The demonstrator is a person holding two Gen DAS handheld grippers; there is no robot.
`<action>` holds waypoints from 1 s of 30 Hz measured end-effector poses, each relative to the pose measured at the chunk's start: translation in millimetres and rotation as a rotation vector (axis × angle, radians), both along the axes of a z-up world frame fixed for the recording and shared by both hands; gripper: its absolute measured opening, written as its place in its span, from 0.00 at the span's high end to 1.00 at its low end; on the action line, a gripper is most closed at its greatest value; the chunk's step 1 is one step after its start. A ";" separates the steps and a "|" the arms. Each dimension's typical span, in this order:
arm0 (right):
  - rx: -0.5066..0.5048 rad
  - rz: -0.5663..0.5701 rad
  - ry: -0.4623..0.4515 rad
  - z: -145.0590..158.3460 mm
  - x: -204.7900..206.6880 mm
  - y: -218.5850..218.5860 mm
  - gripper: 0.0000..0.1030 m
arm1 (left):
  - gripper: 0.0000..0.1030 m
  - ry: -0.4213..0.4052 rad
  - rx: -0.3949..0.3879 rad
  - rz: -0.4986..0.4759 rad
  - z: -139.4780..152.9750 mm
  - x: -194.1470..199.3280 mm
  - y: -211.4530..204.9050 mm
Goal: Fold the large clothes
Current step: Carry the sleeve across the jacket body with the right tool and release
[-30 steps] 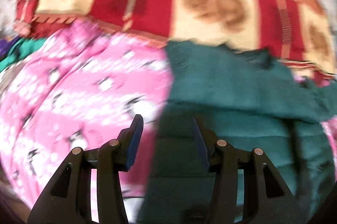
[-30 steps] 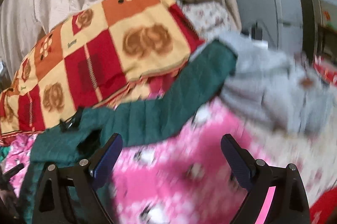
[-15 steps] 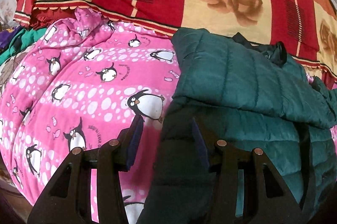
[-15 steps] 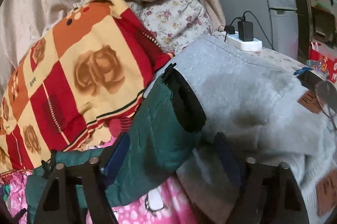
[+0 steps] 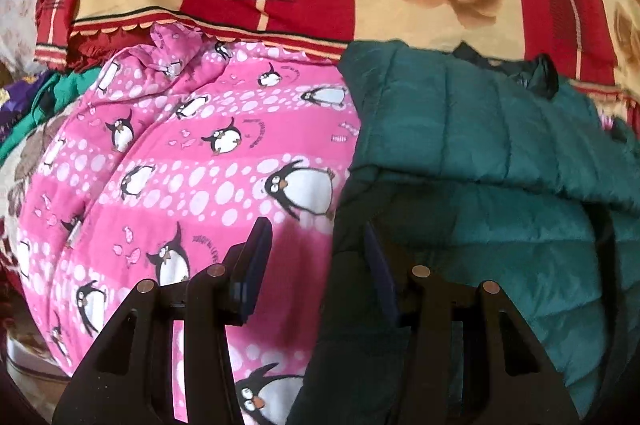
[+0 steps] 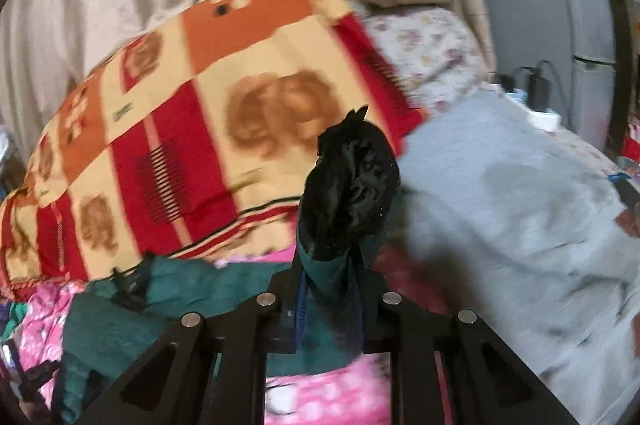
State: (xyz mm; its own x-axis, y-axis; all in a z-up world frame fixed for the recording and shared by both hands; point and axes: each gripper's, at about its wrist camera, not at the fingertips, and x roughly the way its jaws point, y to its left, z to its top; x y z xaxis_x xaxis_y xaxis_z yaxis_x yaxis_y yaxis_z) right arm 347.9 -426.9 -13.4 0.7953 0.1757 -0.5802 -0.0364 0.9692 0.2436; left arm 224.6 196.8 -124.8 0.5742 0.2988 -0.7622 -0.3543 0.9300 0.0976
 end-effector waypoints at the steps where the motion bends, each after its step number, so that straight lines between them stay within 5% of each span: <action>1: -0.007 0.026 -0.004 2.6 -3.4 17.4 0.83 | 0.54 0.005 0.010 -0.009 -1.0 -1.0 -0.6; 12: 0.107 0.195 0.011 30.5 -27.0 169.7 0.83 | 0.54 -0.045 -0.057 0.039 6.3 -29.0 26.8; 20: 0.076 0.352 0.031 49.5 -18.3 297.3 0.83 | 0.54 -0.069 -0.079 0.082 9.6 -45.5 53.3; 30: 0.060 0.505 0.193 -29.3 25.4 427.7 0.83 | 0.54 -0.051 -0.076 0.090 5.7 -44.5 66.6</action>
